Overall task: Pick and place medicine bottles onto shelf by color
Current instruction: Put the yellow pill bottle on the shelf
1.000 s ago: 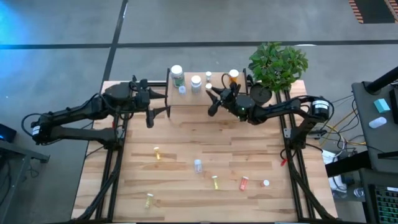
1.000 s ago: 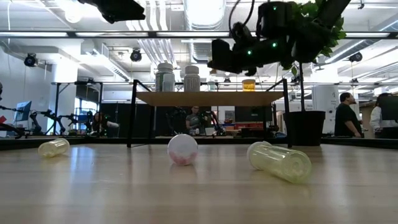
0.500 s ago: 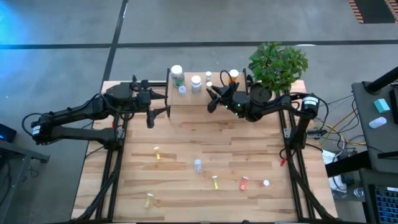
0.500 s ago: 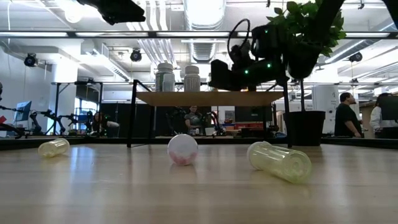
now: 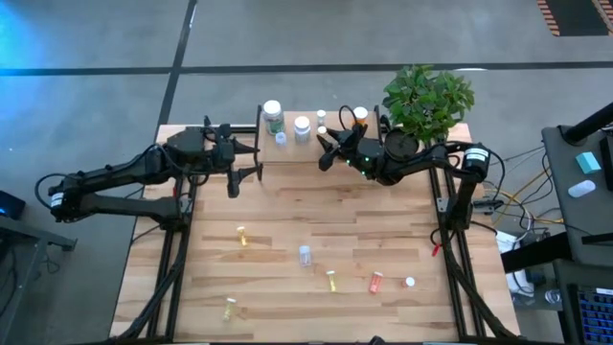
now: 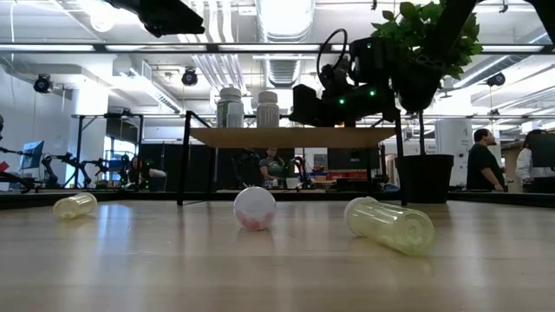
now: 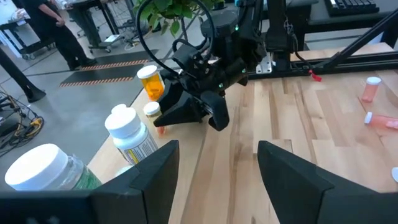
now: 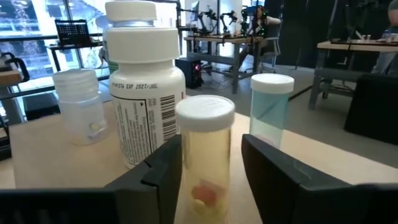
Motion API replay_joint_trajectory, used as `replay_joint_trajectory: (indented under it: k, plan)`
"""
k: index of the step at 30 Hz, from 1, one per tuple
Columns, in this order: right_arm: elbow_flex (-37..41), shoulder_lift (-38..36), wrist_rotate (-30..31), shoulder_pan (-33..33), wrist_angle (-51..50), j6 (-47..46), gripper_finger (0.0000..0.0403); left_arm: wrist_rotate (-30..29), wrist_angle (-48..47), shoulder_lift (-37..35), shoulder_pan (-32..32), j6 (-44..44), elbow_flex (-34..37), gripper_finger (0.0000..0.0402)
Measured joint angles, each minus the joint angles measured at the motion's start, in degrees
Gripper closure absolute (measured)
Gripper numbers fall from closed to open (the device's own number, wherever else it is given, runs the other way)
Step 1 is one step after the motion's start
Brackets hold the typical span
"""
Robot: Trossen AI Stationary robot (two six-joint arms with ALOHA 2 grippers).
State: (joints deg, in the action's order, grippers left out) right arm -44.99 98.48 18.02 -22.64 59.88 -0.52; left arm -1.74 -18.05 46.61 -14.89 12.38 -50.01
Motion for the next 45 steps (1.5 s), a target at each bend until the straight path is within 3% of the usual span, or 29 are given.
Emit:
replay_joint_trajectory:
  k: [9,17,25,37,42,45]
  plan:
    - [0.0,-0.7,0.0,0.0,-0.3,-0.5,0.0226,0.0,0.0,0.3,0.0,-0.1,0.7,0.02]
    - [0.0,-7.4,-0.2,0.9,-12.9,-2.9,0.0187,-0.1,-3.1,-0.2,0.0,-0.1,0.1,0.0201]
    - [0.0,-13.5,-0.5,5.5,-17.0,-1.8,0.0149,-0.1,-5.0,-0.2,0.0,-2.8,-0.1,0.0201]
    - [0.0,-20.9,-0.5,14.6,-21.6,3.2,0.0162,5.7,-19.6,0.1,0.1,-11.8,1.8,0.0201]
    - [0.1,-22.5,-8.7,16.9,-20.0,1.4,0.0161,9.1,-23.7,2.1,0.0,-17.5,5.6,0.0201]
    - [0.1,-22.6,-10.6,17.8,-20.5,1.8,0.0161,11.4,-24.4,3.8,0.1,-20.6,8.3,0.0201]
